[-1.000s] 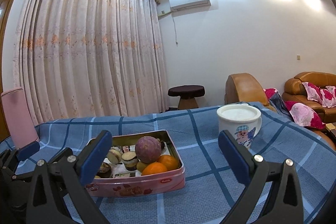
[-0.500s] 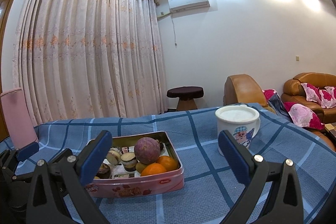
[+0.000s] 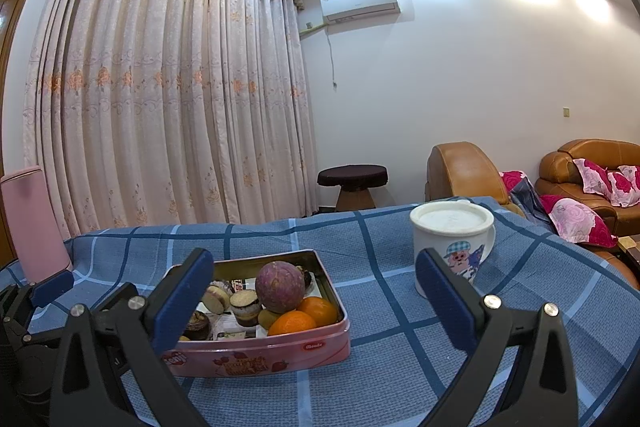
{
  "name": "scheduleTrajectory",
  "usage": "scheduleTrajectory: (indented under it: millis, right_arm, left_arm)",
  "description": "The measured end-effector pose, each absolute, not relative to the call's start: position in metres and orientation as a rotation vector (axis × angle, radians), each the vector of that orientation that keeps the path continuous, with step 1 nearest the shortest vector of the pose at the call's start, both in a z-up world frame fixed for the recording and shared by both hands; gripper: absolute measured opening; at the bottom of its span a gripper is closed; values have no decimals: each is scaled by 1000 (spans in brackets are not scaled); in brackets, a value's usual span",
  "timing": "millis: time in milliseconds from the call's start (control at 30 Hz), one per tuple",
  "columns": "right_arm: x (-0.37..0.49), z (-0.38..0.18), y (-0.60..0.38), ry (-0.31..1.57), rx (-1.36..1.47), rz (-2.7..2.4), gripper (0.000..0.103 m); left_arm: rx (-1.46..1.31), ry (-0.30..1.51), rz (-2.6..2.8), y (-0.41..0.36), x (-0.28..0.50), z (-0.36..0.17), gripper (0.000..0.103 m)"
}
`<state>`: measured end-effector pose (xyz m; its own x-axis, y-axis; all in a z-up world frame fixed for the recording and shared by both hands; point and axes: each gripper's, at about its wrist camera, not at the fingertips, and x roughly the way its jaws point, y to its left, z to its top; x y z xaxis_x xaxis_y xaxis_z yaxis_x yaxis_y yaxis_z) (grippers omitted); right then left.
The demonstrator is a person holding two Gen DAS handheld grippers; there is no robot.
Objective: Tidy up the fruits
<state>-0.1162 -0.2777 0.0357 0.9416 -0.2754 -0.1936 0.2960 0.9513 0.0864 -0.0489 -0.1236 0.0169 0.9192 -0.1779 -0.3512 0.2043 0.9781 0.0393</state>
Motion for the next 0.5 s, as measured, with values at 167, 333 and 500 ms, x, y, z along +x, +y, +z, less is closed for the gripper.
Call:
scheduleTrajectory:
  millis: [167, 333, 500]
  right_arm:
    - [-116, 36, -278, 180, 113, -292, 103]
    - [-116, 36, -278, 181, 114, -292, 103]
    - [-117, 35, -279, 180, 114, -294, 103]
  left_arm:
    - [75, 354, -196, -124, -49, 17, 82]
    - [76, 354, -197, -124, -49, 17, 82]
    - [76, 354, -196, -124, -49, 17, 82]
